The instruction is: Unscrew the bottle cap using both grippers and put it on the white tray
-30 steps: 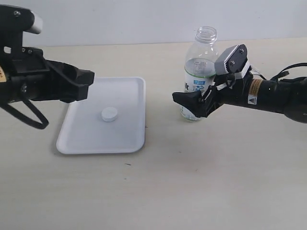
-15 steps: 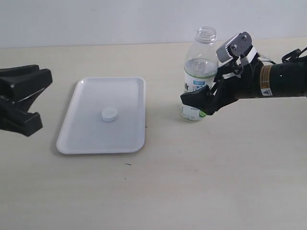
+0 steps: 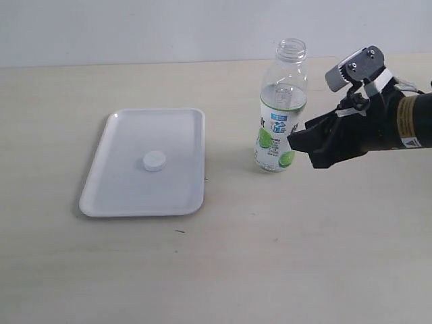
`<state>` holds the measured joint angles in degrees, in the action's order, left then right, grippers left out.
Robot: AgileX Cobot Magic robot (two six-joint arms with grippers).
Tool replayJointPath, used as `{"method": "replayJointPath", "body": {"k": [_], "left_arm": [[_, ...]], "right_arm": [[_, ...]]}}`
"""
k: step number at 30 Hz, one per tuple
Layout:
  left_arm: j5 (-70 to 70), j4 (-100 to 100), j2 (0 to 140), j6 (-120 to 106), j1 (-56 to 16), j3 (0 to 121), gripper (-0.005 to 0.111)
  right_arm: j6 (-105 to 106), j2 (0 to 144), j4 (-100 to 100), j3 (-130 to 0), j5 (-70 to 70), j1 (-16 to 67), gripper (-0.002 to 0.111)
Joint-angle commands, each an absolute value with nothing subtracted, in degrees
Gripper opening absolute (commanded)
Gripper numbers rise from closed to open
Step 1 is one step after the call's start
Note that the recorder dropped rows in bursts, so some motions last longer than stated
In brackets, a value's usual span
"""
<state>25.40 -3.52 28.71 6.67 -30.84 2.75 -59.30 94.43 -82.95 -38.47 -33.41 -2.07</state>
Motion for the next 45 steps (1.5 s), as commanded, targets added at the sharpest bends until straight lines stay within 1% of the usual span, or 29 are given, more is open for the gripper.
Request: {"method": "replayJointPath", "body": {"k": [1, 2, 5, 8, 14, 20, 28, 33, 37, 40, 42, 44, 45], "left_arm": [[18.91, -2.56, 19.02, 7.03, -30.73, 2.03, 0.0], [17.19, -2.56, 17.16, 6.78, -30.65, 2.03, 0.0], [9.52, -2.56, 8.09, 6.62, -29.29, 2.03, 0.0], [5.08, -2.44, 0.19, 6.62, -27.96, 1.32, 0.0], [5.91, -2.81, 0.0, 6.07, -27.79, 0.0, 0.0], [5.91, -3.99, 0.0, 5.92, -27.79, 0.0, 0.0], [4.49, -4.11, 0.0, 6.08, -27.79, 0.0, 0.0], [-1.73, -4.11, 0.0, 6.21, -27.79, 0.0, 0.0], [-6.27, -3.96, 0.0, 6.87, -27.79, 0.0, 0.0], [-7.63, -3.96, 0.0, 6.87, -27.79, 0.0, 0.0], [-7.63, -3.96, 0.0, 6.36, -27.79, 0.0, 0.0], [-7.63, -3.96, 0.0, 6.36, -27.79, 0.0, 0.0], [-7.63, -3.96, 0.0, 6.36, -27.79, 0.0, 0.0]], "right_arm": [[-57.77, 88.66, -83.32, -33.01, -34.03, -1.96, 0.005], [-56.99, 87.58, -83.32, -31.93, -34.47, -1.96, 0.0], [-54.61, 81.62, -82.62, -27.68, -37.85, -1.96, 0.0], [-50.07, 75.2, -76.66, -23.64, -39.04, -1.96, 0.0], [-46.4, 65.38, -72.18, -18.56, -40.13, -1.96, 0.0], [-40.31, 56.67, -62.77, -13.11, -42.21, -1.96, 0.0], [-41.09, 41.22, -61.53, -8.46, -48.4, -1.96, 0.0], [-49.39, 25.37, -61.8, -8.4, -47.74, -1.96, 0.0], [-55.86, 15.52, -67.8, -8.4, -42.21, -1.96, 0.0], [-71.32, 7.45, -80.89, -8.4, -36.96, -1.96, 0.0], [-77.18, 3.31, -89.23, -8.4, -36.49, -1.96, 0.0], [-85.37, 0.0, -96.8, -8.4, -33.98, -1.96, 0.0], [-89.33, 0.0, -97.34, -8.4, -32.57, -1.96, 0.0]]}}
